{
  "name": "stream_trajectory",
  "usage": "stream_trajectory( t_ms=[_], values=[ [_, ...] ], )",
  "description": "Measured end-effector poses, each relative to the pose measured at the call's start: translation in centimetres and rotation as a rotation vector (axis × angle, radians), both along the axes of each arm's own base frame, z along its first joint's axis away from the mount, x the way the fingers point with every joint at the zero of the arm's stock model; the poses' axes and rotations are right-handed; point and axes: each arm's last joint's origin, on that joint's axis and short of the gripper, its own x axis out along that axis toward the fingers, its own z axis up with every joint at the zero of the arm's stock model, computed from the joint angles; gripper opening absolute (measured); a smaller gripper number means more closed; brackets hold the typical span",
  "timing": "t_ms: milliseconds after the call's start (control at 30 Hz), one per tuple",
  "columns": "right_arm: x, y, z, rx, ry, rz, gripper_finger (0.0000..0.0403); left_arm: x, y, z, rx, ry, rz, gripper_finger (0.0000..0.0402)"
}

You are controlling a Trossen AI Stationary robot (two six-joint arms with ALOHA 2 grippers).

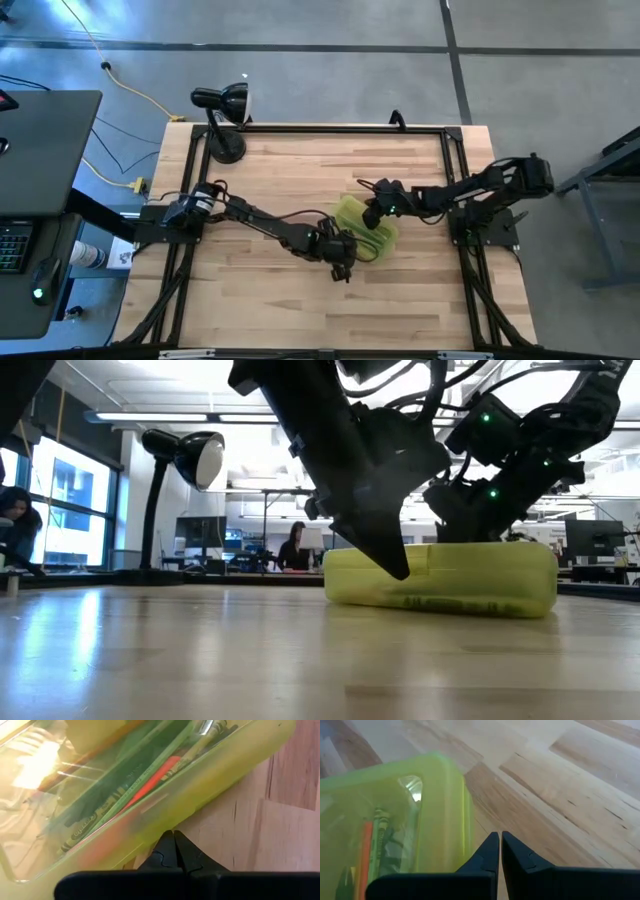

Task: Pick & place school supplies into a supply box
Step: Close the yellow supply box, then return to Home Position

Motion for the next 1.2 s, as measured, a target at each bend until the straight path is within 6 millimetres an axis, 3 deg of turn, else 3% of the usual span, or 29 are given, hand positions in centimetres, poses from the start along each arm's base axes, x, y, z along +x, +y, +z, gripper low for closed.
stream_trajectory(
  t_ms=[467, 800, 1067, 1200],
  values=[
    [0.0, 0.3, 0.0, -0.03, 0.0, -0.002, 0.0, 0.0, -0.1, 0.0, -0.005, -0.005, 0.016, 0.001],
    [0.0, 0.1, 0.3, -0.087, 0.011, 0.004, 0.0, -1.2, -2.7, 0.1, -0.025, 0.018, 0.039, 0.0011],
    [-0.8, -0.2, 1.9, -0.148, 0.004, -0.02, 0.0001, -3.0, -4.5, 1.0, -0.016, 0.055, 0.075, 0.0011],
    [-1.5, 0.0, 3.5, -0.195, -0.017, 0.025, 0.0, -4.3, -4.7, 3.0, -0.009, 0.068, 0.093, 0.003]
  ],
)
